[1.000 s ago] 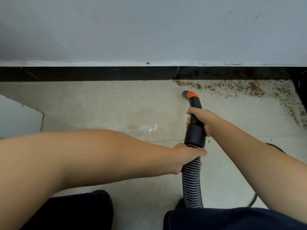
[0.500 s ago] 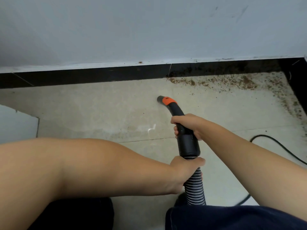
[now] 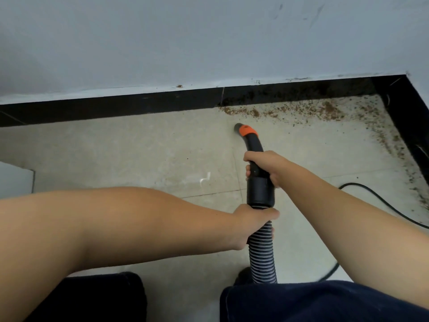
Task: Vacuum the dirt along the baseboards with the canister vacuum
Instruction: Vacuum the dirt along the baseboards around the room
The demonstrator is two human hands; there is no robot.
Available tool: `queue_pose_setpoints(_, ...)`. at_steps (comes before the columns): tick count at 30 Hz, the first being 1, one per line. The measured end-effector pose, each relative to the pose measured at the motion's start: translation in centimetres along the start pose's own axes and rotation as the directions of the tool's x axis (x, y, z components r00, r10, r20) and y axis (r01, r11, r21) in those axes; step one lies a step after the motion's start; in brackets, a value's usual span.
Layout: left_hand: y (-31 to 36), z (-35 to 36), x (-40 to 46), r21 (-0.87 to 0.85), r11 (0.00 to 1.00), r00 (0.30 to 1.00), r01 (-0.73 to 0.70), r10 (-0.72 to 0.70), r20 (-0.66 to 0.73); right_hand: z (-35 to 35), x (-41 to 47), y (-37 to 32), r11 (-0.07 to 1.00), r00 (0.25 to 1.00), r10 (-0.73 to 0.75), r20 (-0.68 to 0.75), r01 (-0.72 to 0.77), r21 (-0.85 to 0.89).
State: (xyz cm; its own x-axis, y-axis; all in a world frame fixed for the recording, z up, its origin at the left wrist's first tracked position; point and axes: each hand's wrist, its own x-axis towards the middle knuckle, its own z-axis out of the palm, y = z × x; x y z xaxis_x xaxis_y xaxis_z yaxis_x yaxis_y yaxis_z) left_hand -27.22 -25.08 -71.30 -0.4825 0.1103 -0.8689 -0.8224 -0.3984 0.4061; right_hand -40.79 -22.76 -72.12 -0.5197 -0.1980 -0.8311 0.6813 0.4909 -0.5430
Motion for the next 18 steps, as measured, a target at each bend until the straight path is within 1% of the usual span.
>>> queue_pose_setpoints(2, -0.2, -0.2, 0.0, -0.024, 1.0, 1.0, 0.002, -0.002, -0.018, 0.5, 0.0, -0.1, 1.0, 0.999, 0.0, 0.043, 0.0, -0.007)
queue_pose_setpoints(4, 0.2, 0.5, 0.1, -0.008, 1.0, 1.0, -0.002, 0.002, -0.019, -0.3, 0.2, -0.3, 1.0, 0.999, 0.001, 0.047, -0.002, 0.014)
queue_pose_setpoints(8, 2.4, 2.8, 0.9, 0.021, 0.999, 0.999, -0.025, 0.026, -0.043, -3.9, 1.4, -0.9, 0.995, 0.998, -0.007, -0.055, 0.013, 0.103)
queue_pose_setpoints(10, 4.0, 3.6, 1.4, 0.047, 0.998, 0.998, -0.029, 0.032, -0.048, -5.2, 1.9, -1.7, 0.984, 0.997, -0.002, -0.077, 0.015, 0.175)
queue_pose_setpoints(12, 5.1, 3.7, 1.6, 0.061, 0.998, 0.998, -0.028, 0.031, -0.051, -5.9, 2.2, -2.6, 0.979, 0.997, 0.003, -0.077, 0.013, 0.205)
queue_pose_setpoints(15, 5.3, 3.9, 1.7, 0.026, 0.999, 0.998, -0.045, 0.046, -0.04, -6.0, 2.4, -3.3, 0.985, 0.999, 0.006, -0.035, 0.001, 0.173)
queue_pose_setpoints(18, 4.2, 3.5, 2.0, -0.045, 0.997, 0.996, -0.069, 0.067, -0.051, -4.9, 2.5, -3.0, 0.993, 1.0, -0.009, -0.002, 0.009, 0.115)
